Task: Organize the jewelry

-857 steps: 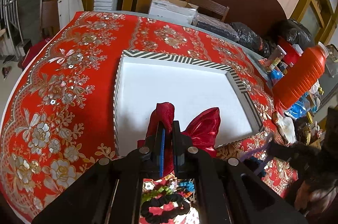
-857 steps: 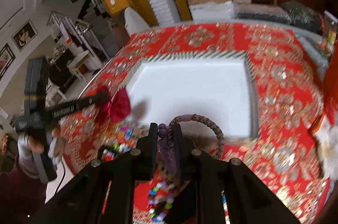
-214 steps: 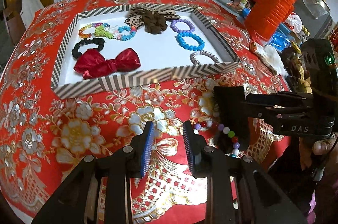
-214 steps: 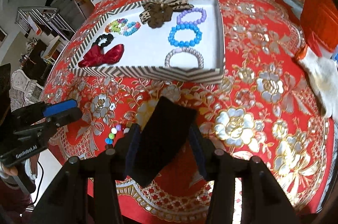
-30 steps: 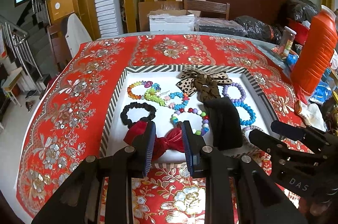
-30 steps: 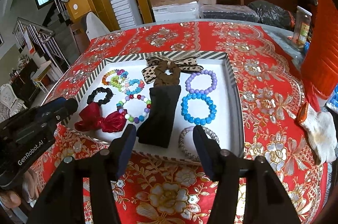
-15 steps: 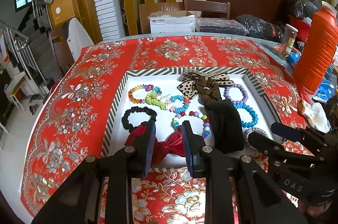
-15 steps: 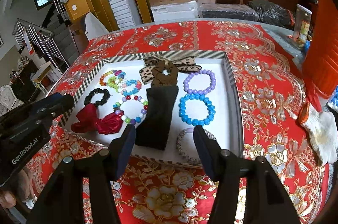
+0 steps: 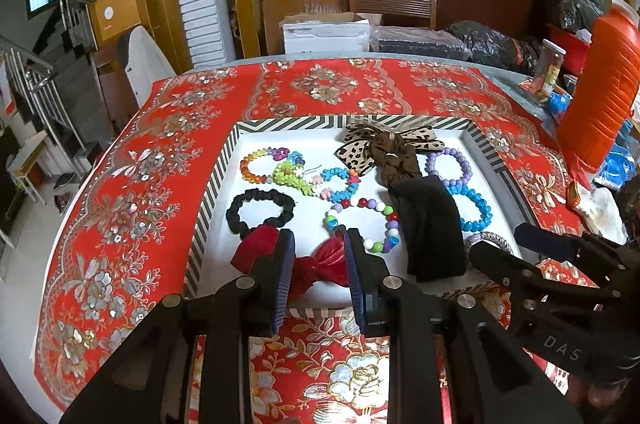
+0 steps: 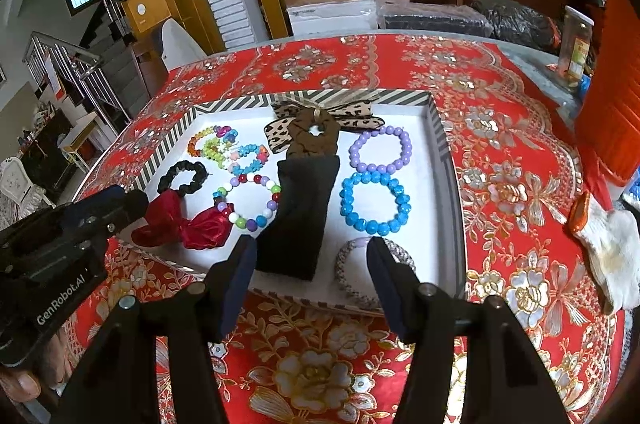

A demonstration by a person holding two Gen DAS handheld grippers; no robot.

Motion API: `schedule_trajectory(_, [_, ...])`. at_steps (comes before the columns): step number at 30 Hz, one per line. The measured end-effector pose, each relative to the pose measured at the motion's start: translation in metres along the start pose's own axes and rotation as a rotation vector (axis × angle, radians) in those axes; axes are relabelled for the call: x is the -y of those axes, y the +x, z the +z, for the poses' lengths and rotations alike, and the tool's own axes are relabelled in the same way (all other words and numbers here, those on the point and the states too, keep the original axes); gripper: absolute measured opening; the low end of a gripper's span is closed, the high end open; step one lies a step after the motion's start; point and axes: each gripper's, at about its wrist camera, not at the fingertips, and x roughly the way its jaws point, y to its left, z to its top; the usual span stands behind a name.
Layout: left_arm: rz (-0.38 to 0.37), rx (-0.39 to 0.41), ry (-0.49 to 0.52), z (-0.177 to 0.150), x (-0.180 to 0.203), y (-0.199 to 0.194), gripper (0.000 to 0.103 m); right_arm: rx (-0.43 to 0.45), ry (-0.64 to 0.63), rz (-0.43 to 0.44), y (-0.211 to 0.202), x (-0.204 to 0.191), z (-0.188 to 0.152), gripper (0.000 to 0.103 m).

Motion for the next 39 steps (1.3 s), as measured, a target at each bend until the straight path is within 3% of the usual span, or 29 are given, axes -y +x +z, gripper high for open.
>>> schedule_trajectory(39, [0.012, -0.007, -0.011, -0.0009, -0.0089, 0.0067, 0.015, -0.003, -0.030, -0.018, 0.0062, -0.0049, -0.0003, 0.062])
